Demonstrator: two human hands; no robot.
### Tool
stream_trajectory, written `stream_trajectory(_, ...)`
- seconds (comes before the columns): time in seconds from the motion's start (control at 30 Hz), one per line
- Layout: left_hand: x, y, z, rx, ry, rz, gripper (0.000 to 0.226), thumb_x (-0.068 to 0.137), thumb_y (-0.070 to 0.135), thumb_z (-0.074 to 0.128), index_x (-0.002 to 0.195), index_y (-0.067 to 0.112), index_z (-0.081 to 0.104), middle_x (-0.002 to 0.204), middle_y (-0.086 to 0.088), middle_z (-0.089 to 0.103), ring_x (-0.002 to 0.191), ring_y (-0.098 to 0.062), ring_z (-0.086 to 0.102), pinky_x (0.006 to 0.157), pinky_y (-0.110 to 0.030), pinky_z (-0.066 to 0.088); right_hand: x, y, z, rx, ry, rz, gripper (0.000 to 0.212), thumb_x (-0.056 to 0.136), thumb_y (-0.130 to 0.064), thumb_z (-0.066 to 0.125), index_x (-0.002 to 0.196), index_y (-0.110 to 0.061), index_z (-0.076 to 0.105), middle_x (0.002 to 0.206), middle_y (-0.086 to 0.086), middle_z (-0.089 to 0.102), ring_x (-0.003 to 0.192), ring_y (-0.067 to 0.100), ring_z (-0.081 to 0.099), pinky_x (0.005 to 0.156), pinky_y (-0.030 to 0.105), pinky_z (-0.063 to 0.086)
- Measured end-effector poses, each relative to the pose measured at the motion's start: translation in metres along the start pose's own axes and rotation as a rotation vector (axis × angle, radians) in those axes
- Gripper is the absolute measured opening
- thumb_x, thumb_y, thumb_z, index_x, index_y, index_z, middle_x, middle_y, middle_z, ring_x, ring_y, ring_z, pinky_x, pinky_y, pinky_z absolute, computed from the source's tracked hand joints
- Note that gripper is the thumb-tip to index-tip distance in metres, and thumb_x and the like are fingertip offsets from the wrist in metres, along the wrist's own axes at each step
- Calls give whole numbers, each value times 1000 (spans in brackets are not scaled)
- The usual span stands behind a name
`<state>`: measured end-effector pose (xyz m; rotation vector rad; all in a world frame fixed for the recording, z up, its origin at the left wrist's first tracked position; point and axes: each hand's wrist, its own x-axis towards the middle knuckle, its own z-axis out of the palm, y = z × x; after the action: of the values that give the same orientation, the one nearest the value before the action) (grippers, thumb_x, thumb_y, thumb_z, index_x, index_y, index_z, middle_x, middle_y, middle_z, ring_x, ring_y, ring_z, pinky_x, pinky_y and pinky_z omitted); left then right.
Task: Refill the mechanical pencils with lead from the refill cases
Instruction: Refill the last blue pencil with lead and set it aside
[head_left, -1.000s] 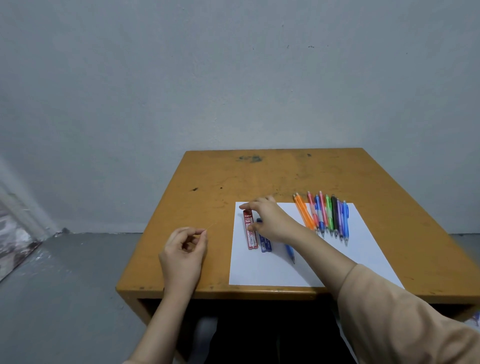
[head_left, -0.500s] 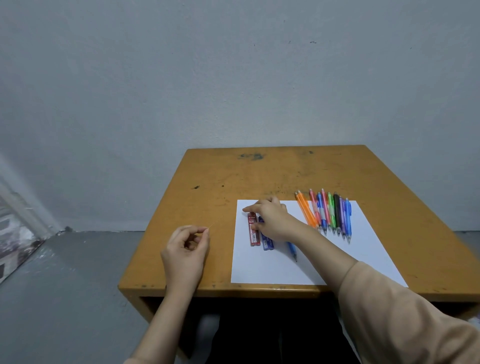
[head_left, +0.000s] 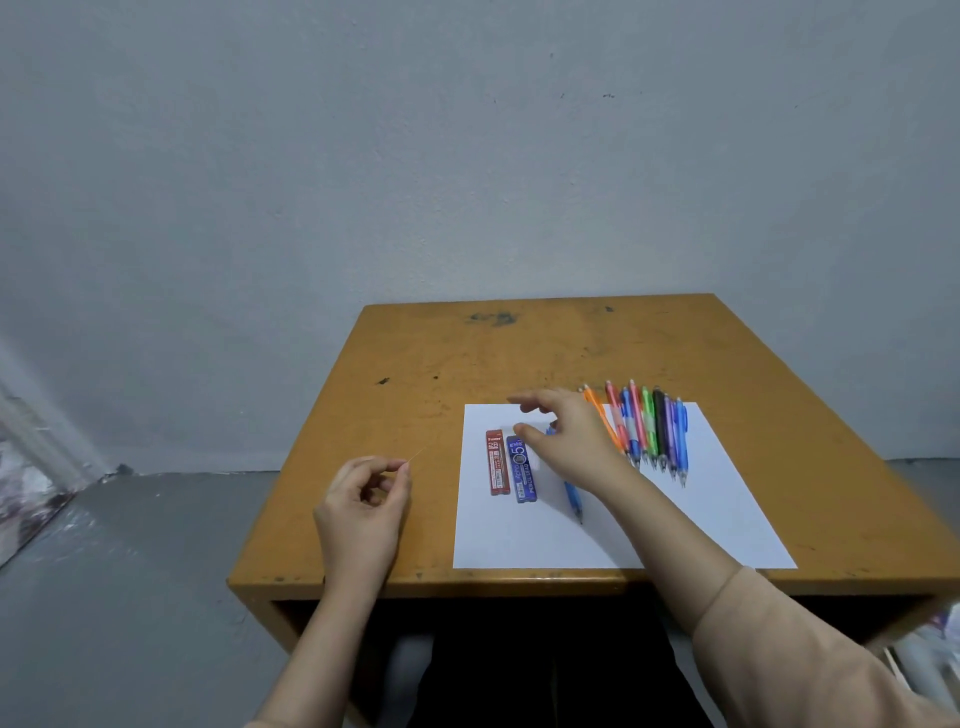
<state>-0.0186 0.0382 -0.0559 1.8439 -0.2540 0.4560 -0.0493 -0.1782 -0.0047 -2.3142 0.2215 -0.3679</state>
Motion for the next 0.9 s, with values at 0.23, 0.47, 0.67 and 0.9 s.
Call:
stream_trajectory(0.23, 0, 2, -1, 24, -3, -3, 12, 81, 8, 72, 77, 19, 69, 82, 7, 63, 68, -4, 57, 59, -6, 43, -19, 24, 3, -3, 200, 118, 30, 90, -12, 60, 119, -16, 65, 109, 3, 63, 88, 7, 52, 69, 13, 41)
stream_trajectory(0.47, -1, 3, 0, 30, 1, -8, 11, 81, 7, 72, 77, 17, 69, 82, 9, 62, 69, -2, 57, 60, -5, 42, -26, 31, 12, -150, 237, 220, 41, 90, -21, 63, 129, -10, 58, 116, 6, 58, 98, 14, 56, 85, 23, 43)
stream_trajectory(0.67, -1, 1, 1, 33, 1, 1, 13, 80, 6, 72, 76, 18, 69, 81, 9, 62, 68, -4, 57, 60, -5, 43, -27, 29, 16, -242, 233, 224, 28, 91, -17, 59, 114, -4, 66, 103, 8, 60, 86, 14, 55, 72, 19, 40)
stream_trajectory(0.9, -2, 4, 2, 48, -27, 16, 14, 80, 7, 73, 78, 19, 68, 82, 10, 62, 72, -4, 57, 60, -6, 45, -28, 27, 13, -138, 234, 269, 38, 90, -13, 60, 127, -6, 59, 103, 9, 68, 79, 12, 57, 69, 18, 44)
